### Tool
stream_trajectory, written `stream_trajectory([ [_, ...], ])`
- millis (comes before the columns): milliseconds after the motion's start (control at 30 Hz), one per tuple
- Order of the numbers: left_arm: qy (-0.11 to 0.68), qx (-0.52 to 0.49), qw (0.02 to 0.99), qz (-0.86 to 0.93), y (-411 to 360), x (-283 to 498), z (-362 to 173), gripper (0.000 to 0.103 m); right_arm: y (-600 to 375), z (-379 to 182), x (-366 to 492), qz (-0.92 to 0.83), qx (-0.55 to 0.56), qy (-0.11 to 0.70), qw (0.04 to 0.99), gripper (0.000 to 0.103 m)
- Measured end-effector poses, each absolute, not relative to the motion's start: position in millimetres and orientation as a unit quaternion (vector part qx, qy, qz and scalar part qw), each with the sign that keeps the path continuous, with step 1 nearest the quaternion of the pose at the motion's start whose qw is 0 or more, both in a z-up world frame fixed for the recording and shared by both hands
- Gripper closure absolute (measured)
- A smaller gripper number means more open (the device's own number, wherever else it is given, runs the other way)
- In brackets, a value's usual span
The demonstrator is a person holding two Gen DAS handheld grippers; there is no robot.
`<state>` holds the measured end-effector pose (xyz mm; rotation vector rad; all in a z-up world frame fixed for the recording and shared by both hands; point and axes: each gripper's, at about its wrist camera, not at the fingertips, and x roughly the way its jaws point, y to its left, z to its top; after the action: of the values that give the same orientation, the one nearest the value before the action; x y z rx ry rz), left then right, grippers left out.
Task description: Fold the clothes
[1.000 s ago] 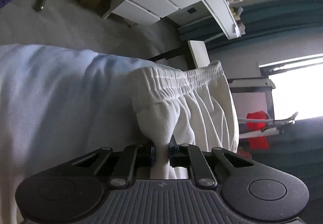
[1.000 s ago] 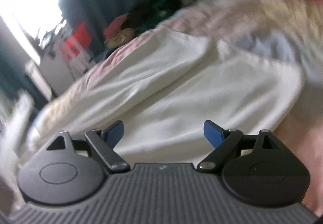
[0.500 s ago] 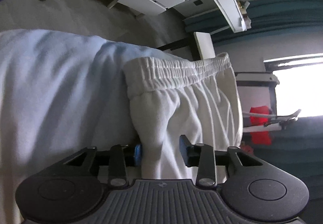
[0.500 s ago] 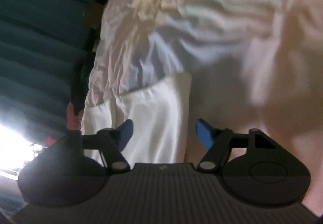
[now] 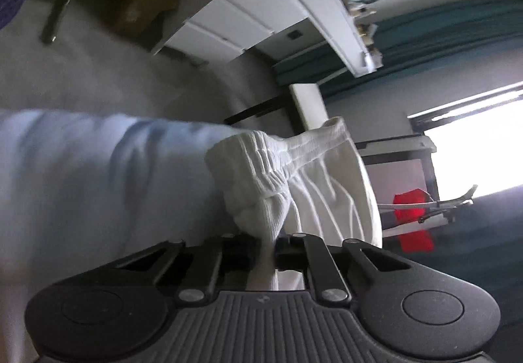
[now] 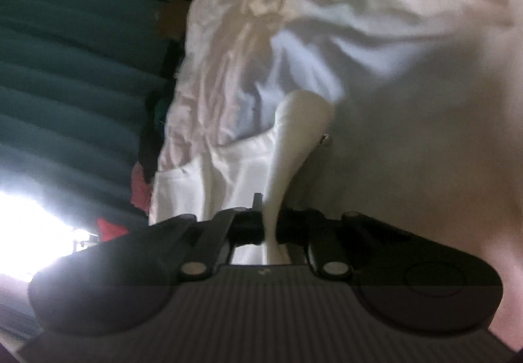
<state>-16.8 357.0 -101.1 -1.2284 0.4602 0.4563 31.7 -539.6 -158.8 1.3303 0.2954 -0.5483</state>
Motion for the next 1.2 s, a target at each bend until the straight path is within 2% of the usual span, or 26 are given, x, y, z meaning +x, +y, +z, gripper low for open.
stream_trajectory([
  [167, 0.216, -0.549, 0.781, 0.205, 357.0, -15.7, -76.5, 0.094, -534.7, -128.2, 15.2, -0.263, 0.561, 0.125, 0.775, 0.098],
  [367, 0.193, -0.507, 0.823, 0.167, 358.4, 24.6, -14.7, 0.095, -531.2, -77.5, 36.6, -0.246, 0.473, 0.106, 0.84, 0.098],
  [433, 0.188, -0.5, 0.831, 0.157, 357.3, 46.0, 6.2, 0.095, -533.0, -57.6, 64.3, -0.24, 0.45, 0.1, 0.854, 0.098],
  [667, 0.214, -0.46, 0.844, 0.176, 355.7, 196.2, 7.8, 0.094, -521.3, -13.6, 214.4, -0.25, 0.373, 0.09, 0.889, 0.098],
  [767, 0.225, -0.442, 0.849, 0.184, 355.1, 261.0, 8.1, 0.093, -512.1, -22.3, 287.5, -0.263, 0.322, 0.108, 0.903, 0.098],
  [967, 0.278, -0.411, 0.839, 0.223, 355.1, 373.0, -53.4, 0.091, -496.3, -71.5, 412.1, -0.283, 0.227, 0.165, 0.917, 0.097],
  [1067, 0.293, -0.404, 0.835, 0.234, 352.4, 398.1, -72.8, 0.089, -495.0, -98.5, 433.3, -0.292, 0.215, 0.198, 0.911, 0.097],
  [1200, 0.308, -0.368, 0.848, 0.223, 347.4, 398.8, -68.5, 0.085, -493.0, -118.5, 431.5, -0.283, 0.246, 0.208, 0.903, 0.095],
])
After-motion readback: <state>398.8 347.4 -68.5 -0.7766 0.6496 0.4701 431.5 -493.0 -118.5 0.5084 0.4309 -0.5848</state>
